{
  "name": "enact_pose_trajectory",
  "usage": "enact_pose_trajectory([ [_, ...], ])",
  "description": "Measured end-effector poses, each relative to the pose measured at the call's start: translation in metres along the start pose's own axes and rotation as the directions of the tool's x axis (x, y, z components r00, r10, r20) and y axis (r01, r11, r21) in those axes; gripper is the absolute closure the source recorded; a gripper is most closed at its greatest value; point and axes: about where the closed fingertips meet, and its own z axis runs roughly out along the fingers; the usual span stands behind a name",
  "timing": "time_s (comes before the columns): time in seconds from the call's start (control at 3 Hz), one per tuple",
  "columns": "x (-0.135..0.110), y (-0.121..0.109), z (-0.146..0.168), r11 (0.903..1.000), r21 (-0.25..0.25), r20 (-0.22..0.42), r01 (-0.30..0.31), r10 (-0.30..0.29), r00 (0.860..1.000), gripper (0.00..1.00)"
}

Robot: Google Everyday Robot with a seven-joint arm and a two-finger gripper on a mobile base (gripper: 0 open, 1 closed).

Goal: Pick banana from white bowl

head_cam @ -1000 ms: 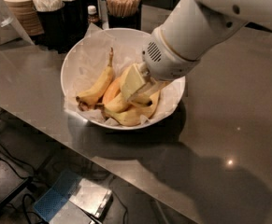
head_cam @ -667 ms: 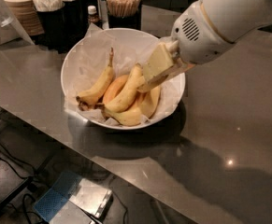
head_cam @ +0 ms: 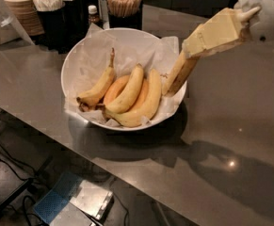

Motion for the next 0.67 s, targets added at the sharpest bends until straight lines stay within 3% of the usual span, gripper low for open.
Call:
enact_pose_trajectory([
  [0.33,0.007,0.019,-0.034,0.9824,-0.157,0.066,0.100,-0.091,0.994,1.00],
  [0.67,0.025,0.044,-0.071,0.9286,-0.283,0.160,0.240,-0.201,0.966,1.00],
])
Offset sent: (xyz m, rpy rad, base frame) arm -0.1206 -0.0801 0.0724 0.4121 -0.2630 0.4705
